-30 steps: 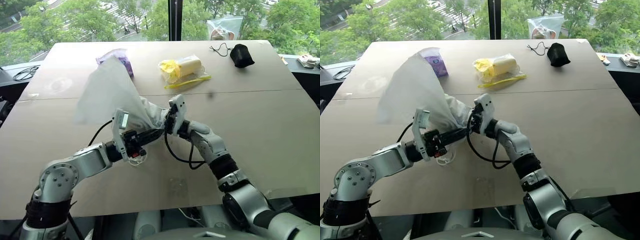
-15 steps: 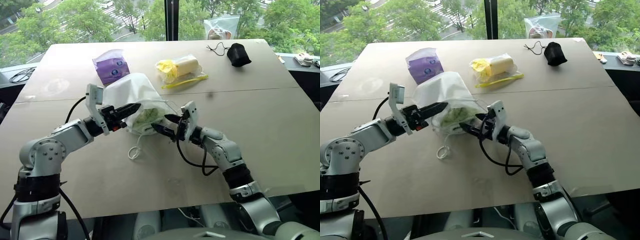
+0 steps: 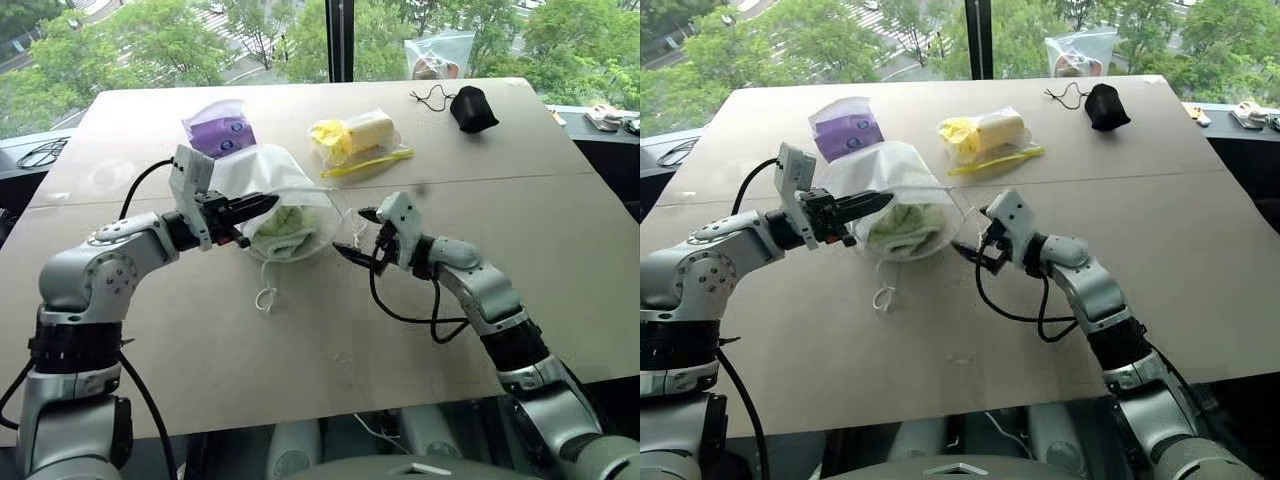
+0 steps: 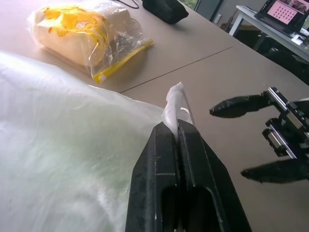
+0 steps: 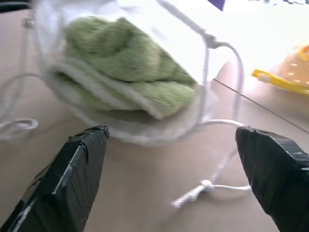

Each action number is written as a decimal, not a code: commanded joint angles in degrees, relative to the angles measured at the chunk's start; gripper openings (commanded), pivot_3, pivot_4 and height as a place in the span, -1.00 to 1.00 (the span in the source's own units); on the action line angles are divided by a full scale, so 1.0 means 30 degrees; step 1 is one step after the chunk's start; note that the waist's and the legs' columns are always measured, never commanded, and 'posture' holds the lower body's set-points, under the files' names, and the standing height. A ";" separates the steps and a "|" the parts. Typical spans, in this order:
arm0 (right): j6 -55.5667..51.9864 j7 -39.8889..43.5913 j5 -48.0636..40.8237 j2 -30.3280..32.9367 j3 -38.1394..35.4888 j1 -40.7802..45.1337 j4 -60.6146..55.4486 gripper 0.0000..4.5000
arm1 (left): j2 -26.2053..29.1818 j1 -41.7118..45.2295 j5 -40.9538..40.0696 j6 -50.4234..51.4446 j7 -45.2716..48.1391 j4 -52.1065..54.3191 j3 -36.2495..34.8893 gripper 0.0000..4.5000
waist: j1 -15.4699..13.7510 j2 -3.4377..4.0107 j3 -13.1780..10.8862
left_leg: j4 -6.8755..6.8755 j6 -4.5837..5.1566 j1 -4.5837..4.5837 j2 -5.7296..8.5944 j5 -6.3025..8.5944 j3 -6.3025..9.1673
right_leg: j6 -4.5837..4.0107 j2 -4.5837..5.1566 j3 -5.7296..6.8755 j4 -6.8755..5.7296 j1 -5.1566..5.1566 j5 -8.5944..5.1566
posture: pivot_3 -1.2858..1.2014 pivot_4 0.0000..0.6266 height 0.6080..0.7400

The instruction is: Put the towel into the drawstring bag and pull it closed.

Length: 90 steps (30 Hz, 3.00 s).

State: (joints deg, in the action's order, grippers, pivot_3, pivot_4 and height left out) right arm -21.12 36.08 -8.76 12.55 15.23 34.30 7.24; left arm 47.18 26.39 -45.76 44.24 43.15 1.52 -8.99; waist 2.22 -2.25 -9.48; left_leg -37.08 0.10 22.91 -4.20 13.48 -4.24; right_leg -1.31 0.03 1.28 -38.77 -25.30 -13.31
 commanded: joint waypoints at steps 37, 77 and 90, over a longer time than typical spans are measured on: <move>0.4046 -0.0082 0.2764 -0.1333 -0.1411 0.0233 0.3694 -1.00 | -0.3649 -1.2550 0.3987 -0.2305 -0.2107 0.6413 -0.4920 0.41 | -0.0426 -0.0046 0.0037 | 0.0061 -0.0013 -0.0030 -0.0030 -0.0011 -0.0139 | -0.0018 0.0073 -0.0147 -0.0056 -0.0084 0.0009 | 0.03 -0.52 1.00; 0.2044 -0.9504 0.3801 1.0028 -1.1573 0.9007 0.1762 -1.00 | 0.1073 0.2258 1.4032 -1.1805 -1.1114 -0.8695 -0.6379 -0.98 | -0.0585 0.0024 0.0005 | -0.0016 -0.0051 0.0439 -0.0023 -0.0032 -0.0256 | 0.0002 0.0180 0.0108 0.0113 -0.0323 0.0026 | 0.03 -0.52 1.00; -0.5378 -0.0659 -0.7930 0.9583 -0.9053 -0.3608 -1.2470 -1.00 | -0.1812 -0.1272 0.9490 -1.3831 -0.1816 -0.1774 -0.1142 -0.98 | -0.0425 0.0070 0.0045 | -0.0058 0.0024 0.0125 -0.0044 0.0009 -0.0256 | 0.0007 0.0160 0.0074 -0.0037 -0.0044 0.0013 | 0.03 -0.52 1.00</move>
State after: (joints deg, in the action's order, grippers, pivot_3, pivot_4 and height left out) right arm -32.45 33.39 -27.11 42.65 -14.01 28.02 -21.41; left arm 43.77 26.69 -15.45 2.02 34.11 -9.55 -15.68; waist 0.94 -2.04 -9.34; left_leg -37.20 0.19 23.26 -4.33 13.51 -4.97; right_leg -1.28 0.54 1.41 -38.88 -25.45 -13.27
